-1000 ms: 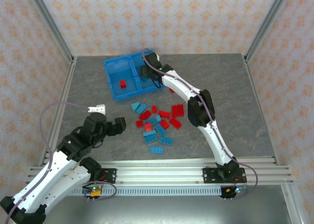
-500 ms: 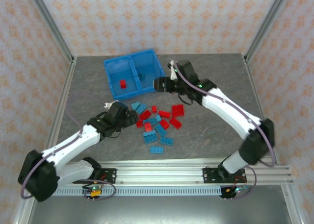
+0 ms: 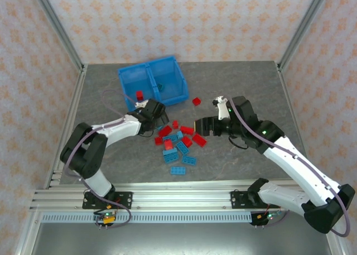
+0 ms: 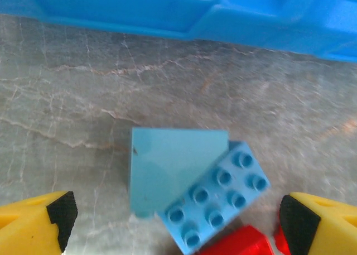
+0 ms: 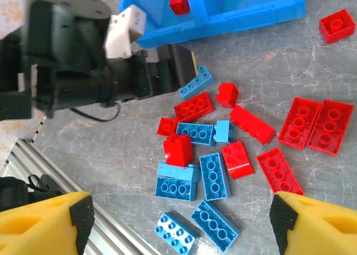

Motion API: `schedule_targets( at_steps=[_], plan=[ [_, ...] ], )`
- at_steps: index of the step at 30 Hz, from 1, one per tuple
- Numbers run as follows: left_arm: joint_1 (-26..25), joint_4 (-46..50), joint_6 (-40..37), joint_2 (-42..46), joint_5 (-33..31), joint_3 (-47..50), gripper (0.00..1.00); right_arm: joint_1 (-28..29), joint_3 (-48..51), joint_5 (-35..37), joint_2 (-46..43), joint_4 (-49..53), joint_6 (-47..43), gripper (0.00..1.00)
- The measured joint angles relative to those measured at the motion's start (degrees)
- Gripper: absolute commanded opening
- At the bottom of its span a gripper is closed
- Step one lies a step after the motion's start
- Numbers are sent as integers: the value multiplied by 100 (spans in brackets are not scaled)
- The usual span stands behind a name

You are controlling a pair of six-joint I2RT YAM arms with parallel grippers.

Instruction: Sort the legos into containers by color

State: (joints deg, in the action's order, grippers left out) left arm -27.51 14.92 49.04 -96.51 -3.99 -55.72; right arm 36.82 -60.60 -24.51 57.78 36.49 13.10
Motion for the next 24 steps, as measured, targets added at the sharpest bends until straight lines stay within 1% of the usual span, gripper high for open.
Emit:
schedule_targets(
  at_steps=[4, 8, 10, 17, 21, 24],
  plan=[
    [125, -13, 24, -424, -59, -149, 95, 0, -120, -20, 13, 181, -146, 84],
    [184, -24, -11, -621, -103, -345, 88, 0, -138, -83, 13, 323, -254, 85],
    [216, -31, -48, -699, -101, -428, 83, 0, -138, -103, 13, 341, -289, 85],
    [245, -131, -105, -767, -101, -490, 60, 0, -138, -105, 81, 341, -356, 85],
    [245, -151, -90, -767, -122, -487, 56, 0, -166, -107, 188, 358, -404, 85],
    [249, -151, -92, -732, -136, -450, 50, 0, -216, -168, 232, 387, -424, 85]
  ],
)
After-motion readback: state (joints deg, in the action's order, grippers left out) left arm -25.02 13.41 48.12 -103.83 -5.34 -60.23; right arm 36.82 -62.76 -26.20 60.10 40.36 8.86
